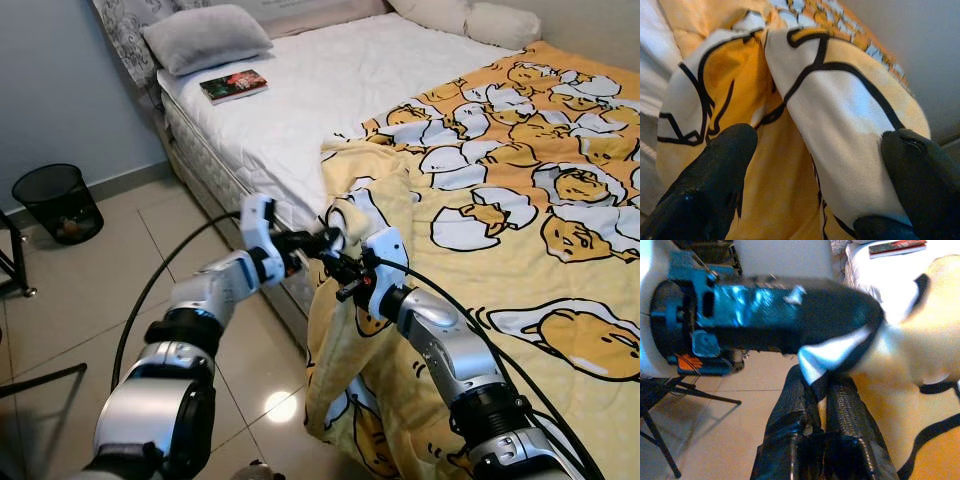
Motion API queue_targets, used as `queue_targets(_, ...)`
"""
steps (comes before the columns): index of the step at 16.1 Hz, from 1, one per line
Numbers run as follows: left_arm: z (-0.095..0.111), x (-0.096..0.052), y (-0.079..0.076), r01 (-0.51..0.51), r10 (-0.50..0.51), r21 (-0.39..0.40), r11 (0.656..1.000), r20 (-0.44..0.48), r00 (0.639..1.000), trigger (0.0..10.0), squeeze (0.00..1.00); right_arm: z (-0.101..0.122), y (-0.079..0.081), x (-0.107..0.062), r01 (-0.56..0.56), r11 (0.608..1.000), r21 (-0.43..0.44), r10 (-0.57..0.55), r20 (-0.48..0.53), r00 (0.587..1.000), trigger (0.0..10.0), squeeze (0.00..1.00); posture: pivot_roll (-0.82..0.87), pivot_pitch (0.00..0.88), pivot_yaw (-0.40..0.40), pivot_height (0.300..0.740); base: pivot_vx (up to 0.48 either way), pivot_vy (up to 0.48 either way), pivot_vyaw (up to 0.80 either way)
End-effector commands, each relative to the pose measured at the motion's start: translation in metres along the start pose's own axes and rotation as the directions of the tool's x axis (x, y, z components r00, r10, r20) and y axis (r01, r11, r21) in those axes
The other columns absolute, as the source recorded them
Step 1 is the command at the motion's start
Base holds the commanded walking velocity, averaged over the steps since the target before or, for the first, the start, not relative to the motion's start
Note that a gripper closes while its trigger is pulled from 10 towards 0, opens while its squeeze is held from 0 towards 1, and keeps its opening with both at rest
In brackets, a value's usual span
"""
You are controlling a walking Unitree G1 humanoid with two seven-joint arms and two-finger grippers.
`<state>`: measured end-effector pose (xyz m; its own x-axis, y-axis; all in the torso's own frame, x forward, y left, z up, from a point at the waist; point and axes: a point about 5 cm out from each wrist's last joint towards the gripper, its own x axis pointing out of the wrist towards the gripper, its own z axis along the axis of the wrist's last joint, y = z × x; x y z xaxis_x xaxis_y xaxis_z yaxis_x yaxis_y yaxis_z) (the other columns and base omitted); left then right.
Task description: Clean up the room
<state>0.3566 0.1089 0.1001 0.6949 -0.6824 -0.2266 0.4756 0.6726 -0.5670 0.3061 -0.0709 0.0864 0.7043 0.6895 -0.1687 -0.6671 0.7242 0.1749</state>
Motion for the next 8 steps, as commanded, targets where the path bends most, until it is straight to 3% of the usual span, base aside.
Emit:
queue_targets(1,0.0,0.003,-0.001,-0.001,0.001,0.023,1.0,-0.018,1.0,10.0,0.0,0.004,0.002,0.0,-0.004,1.0,-0.019,0.004,0.019,1.0,0.0,0.0,-0.04,0.0,0.048,0.74,0.0,0.0,0.0)
queue_targets(2,0.0,0.004,-0.001,0.005,-0.004,0.02,1.0,-0.017,1.0,8.9,0.0,0.004,0.002,0.0,-0.004,1.0,-0.024,0.004,0.018,1.0,0.0,0.0,-0.04,0.0,0.051,0.74,0.0,0.0,0.0)
queue_targets(3,0.0,0.006,-0.004,0.027,-0.027,0.021,0.999,-0.018,0.999,2.3,0.0,0.004,0.002,0.0,-0.005,1.0,-0.03,0.005,0.017,1.0,0.0,0.0,-0.05,0.0,0.054,0.74,0.0,0.0,0.0)
queue_targets(4,0.001,0.01,-0.007,0.048,-0.048,0.032,0.998,-0.022,0.999,0.0,0.0,0.004,0.002,0.0,-0.008,0.999,-0.038,0.008,0.013,1.0,0.0,0.0,-0.05,0.0,0.056,0.74,0.0,0.0,0.0)
queue_targets(8,0.003,0.014,-0.011,0.065,-0.065,0.041,0.997,-0.021,0.998,0.0,0.0,0.004,0.001,-0.001,-0.005,0.999,-0.047,0.005,0.01,1.0,0.0,0.0,-0.06,0.0,0.062,0.74,0.0,0.0,0.0)
